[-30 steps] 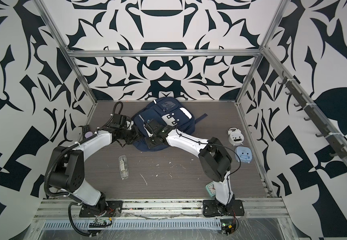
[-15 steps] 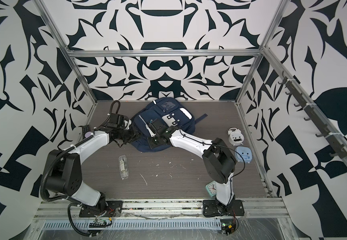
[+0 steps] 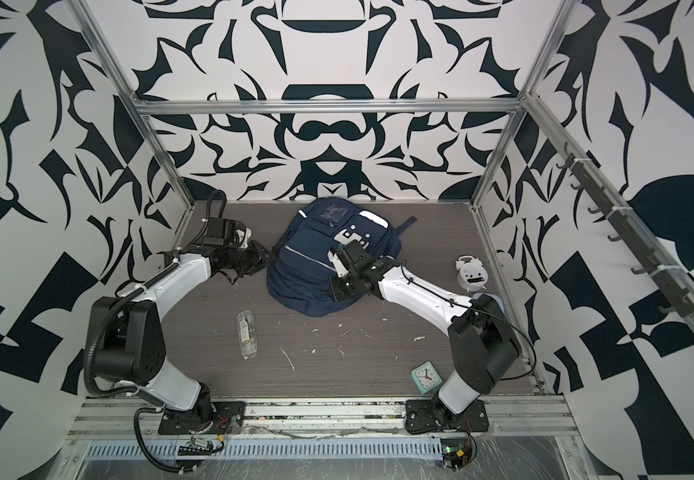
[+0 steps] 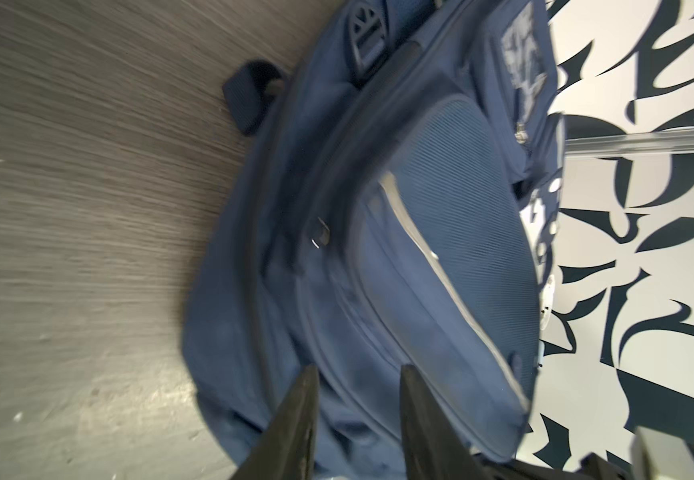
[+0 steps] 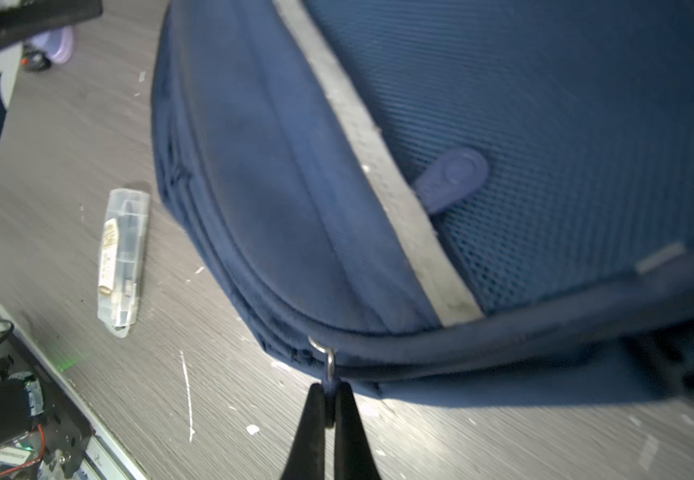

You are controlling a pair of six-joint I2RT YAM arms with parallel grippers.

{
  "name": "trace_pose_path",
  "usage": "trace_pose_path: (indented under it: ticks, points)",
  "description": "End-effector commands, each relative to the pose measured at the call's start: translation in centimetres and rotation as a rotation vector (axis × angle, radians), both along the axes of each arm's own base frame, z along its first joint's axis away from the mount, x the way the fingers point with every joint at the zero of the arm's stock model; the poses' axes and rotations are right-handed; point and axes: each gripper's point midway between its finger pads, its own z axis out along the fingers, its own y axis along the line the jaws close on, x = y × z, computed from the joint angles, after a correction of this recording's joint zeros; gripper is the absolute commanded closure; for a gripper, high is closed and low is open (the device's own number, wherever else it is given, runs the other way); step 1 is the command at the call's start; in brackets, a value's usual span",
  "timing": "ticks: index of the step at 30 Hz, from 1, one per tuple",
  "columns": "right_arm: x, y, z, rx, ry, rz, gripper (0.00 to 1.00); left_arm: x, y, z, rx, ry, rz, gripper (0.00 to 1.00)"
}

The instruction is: Pack the student bag

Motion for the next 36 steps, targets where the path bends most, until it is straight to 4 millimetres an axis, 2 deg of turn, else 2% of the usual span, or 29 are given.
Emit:
trace_pose_path:
  ticks: [1,7,9,15,21,25,32,36]
  points:
    - [1.0,-3.0,0.6,0.001,-0.004,-0.11,0.97,1.0,-1.9,0.2,-0.014,-0.009,-0.051,0.64]
    - [0.8,-3.8,-0.3,-0.019,0.022,-0.117,0.97,2.9,-6.5,-0.2,-0.035,-0.019,-0.168,0.63]
    - [0.8,-3.8,-0.3,-0.021,0.025,-0.117,0.97,3.6,-7.2,-0.8,-0.016,-0.019,-0.181,0.63]
    - [0.6,-3.6,-0.1,-0.013,0.028,-0.1,0.97,4.1,-7.1,-2.3,0.112,0.003,-0.19,0.61]
    - [0.6,-3.8,-0.2,-0.028,0.025,-0.095,0.97,4.0,-6.0,-1.1,0.17,-0.041,-0.182,0.61]
    - [0.5,-3.7,-0.3,-0.022,0.03,-0.091,0.97,4.2,-4.8,-0.7,0.231,-0.08,-0.167,0.58]
    - [0.5,-3.5,-0.1,-0.014,0.033,-0.087,0.98,4.8,-5.3,-2.1,0.208,-0.049,-0.183,0.56]
    - [0.4,-3.4,0.0,-0.005,0.035,-0.081,0.97,5.1,-6.5,-2.8,0.146,-0.034,-0.211,0.56]
